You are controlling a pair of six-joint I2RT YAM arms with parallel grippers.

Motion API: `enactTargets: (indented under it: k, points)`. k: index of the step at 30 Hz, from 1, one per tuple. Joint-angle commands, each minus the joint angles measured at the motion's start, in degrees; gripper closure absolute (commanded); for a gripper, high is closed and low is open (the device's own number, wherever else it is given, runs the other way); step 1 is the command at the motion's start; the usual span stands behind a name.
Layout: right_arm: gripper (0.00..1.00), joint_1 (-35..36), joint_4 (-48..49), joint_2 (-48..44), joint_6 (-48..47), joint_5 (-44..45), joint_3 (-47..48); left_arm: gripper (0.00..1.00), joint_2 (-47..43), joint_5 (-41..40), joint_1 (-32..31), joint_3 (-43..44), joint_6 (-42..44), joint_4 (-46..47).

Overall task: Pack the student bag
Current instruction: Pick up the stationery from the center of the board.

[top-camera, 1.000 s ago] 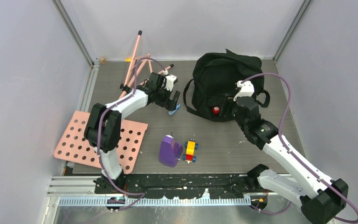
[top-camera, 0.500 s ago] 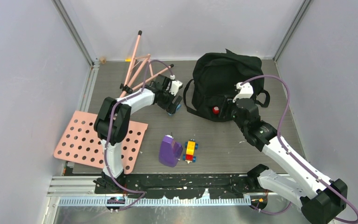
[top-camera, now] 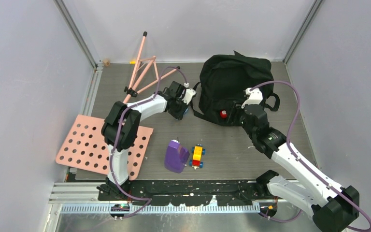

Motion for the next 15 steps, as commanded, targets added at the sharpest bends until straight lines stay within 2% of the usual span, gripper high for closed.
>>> enactTargets:
  k: [1,6,11,15]
  points:
    - [0.45,0.2,0.8,-2.9,1.0,1.2,-0.1,0.9,-2.6,-1.4,-0.3,-1.9,-4.1,-0.5]
    - [0.42,0.2,-1.0,-4.8,2.2,0.3,0.2,0.98,-14.1,-1.6,-0.3,-7.2,-6.0,5.0]
    - [0.41,0.2,-2.9,-5.0,4.9,-2.6,1.8,0.98,-26.0,3.7,-1.5,-12.8,-4.2,9.7]
    - [0.38,0.1,-2.9,-4.5,9.2,-8.2,3.1,0.99,-33.1,6.5,-4.6,-16.2,-2.3,10.8]
